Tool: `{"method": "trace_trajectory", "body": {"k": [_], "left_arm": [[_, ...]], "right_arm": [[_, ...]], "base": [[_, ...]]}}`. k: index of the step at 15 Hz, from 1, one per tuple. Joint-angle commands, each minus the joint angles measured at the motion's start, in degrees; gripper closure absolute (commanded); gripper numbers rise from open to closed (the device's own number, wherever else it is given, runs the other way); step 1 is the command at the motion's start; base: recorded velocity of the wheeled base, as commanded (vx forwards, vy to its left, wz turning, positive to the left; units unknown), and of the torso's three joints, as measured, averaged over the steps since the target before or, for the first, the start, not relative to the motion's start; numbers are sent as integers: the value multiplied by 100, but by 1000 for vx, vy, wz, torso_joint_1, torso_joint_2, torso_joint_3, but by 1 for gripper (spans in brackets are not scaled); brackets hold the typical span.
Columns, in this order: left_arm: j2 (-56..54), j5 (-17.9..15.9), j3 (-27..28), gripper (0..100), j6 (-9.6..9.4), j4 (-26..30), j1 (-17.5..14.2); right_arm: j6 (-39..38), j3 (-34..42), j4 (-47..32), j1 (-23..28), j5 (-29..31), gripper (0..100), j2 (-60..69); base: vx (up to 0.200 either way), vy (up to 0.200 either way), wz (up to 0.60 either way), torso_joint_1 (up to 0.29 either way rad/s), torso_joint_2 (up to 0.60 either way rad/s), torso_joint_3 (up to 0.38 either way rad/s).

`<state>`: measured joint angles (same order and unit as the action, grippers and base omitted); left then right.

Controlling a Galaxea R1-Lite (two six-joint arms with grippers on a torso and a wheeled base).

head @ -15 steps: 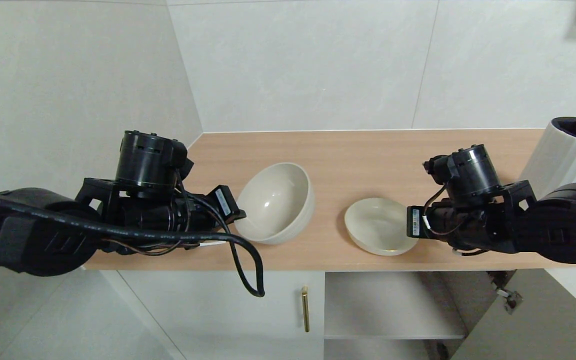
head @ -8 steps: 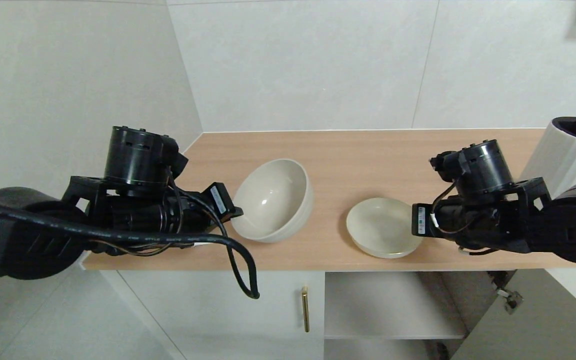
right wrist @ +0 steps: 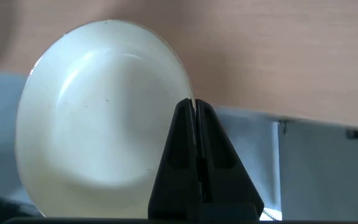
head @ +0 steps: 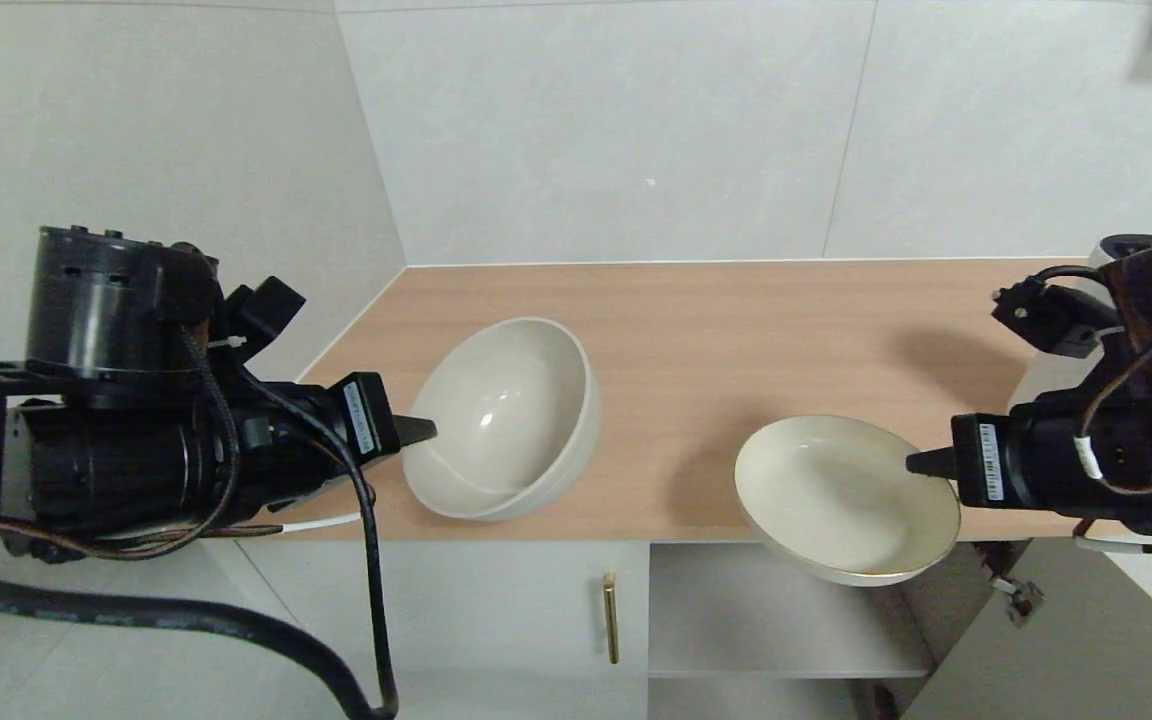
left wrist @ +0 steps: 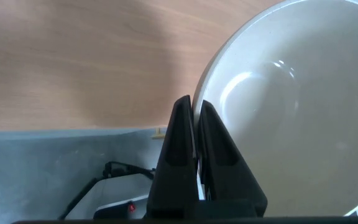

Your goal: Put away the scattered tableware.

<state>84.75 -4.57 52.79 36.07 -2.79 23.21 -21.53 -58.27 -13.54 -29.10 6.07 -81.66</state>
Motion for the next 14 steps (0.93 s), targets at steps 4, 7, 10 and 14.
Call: {"method": "trace_trajectory", "body": {"k": [4, 7, 10, 14], "left_arm": [[-99, -9, -14, 100, -39, -2, 8], [-90, -9, -14, 100, -48, -2, 70], [-73, -9, -14, 100, -56, -2, 78], [-73, -9, -75, 100, -329, -11, 105]], "right_arm": [[342, 167, -17, 1, -9, 100, 458], [369, 176, -8, 1, -9, 100, 441], [439, 202, 1, 1, -1, 100, 397], [448, 211, 1, -8, -1, 100, 335]], "base": [[0, 0, 0, 0, 0, 0], [0, 0, 0, 0, 0, 0], [-200, 0, 0, 9, 2, -1], [-50, 0, 0, 1, 1, -1]]}}
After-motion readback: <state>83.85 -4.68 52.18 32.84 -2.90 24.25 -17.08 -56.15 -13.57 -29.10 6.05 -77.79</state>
